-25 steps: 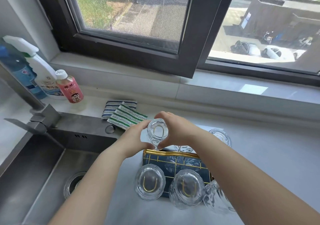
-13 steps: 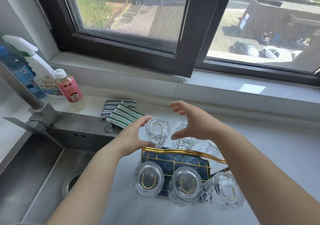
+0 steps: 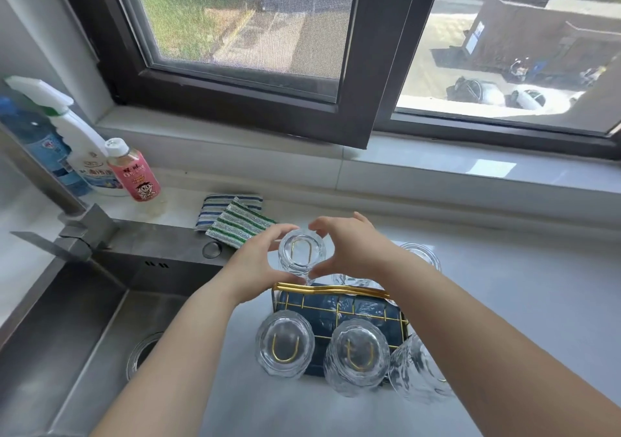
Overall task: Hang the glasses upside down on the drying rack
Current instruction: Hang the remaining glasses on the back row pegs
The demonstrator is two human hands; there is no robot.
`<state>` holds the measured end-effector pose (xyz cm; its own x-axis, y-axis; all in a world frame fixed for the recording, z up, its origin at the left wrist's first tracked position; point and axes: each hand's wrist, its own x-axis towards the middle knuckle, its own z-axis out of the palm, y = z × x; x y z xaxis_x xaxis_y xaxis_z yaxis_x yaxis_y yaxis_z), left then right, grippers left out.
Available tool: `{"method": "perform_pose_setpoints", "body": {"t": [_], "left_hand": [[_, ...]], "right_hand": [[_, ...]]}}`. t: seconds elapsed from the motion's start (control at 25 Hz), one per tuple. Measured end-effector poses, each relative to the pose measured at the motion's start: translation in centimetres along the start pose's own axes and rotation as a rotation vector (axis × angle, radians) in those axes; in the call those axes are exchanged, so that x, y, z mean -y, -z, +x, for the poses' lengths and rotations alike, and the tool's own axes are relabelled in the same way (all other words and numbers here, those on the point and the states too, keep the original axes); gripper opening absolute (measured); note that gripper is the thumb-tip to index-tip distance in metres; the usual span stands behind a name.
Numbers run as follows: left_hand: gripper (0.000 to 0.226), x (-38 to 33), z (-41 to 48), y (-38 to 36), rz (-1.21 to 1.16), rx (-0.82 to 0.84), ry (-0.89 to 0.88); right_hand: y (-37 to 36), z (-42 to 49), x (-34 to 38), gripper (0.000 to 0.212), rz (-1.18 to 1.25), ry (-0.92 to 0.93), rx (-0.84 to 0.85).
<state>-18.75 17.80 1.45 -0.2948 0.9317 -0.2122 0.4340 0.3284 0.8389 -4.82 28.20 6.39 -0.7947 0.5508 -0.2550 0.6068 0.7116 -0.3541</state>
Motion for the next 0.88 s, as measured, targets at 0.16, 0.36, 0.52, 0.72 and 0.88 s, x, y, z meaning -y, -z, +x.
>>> {"method": "perform_pose_setpoints", "body": {"t": [0.16, 0.36, 0.52, 0.72, 0.88], "left_hand": [[0.078, 0.3, 0.1, 0.2, -0.014, -0.001, 0.007], [0.079, 0.3, 0.2, 0.3, -0.026, 0.018, 0.005], [0.082, 0.0, 0.0, 0.3, -0.039, 0.032, 0.005], [0.087, -0.7, -0.7, 0.8, -0.059, 0.059, 0.014], [0.084, -3.1, -1.1, 2.0, -0.039, 0.026, -0.095]], "right_hand": [[-0.2, 0.2, -0.2, 0.078, 0.019, 0.002, -0.01], [-0.3, 0.4, -0.4, 0.077, 0.027, 0.002, -0.018], [-0.3, 0.3, -0.5, 0.078, 0.076, 0.016, -0.017], [1.9, -2.4, -3.1, 0.074, 0.362, -0.007, -0.119], [2.7, -5.5, -6.5, 0.079, 0.23, -0.095, -0.157]]}}
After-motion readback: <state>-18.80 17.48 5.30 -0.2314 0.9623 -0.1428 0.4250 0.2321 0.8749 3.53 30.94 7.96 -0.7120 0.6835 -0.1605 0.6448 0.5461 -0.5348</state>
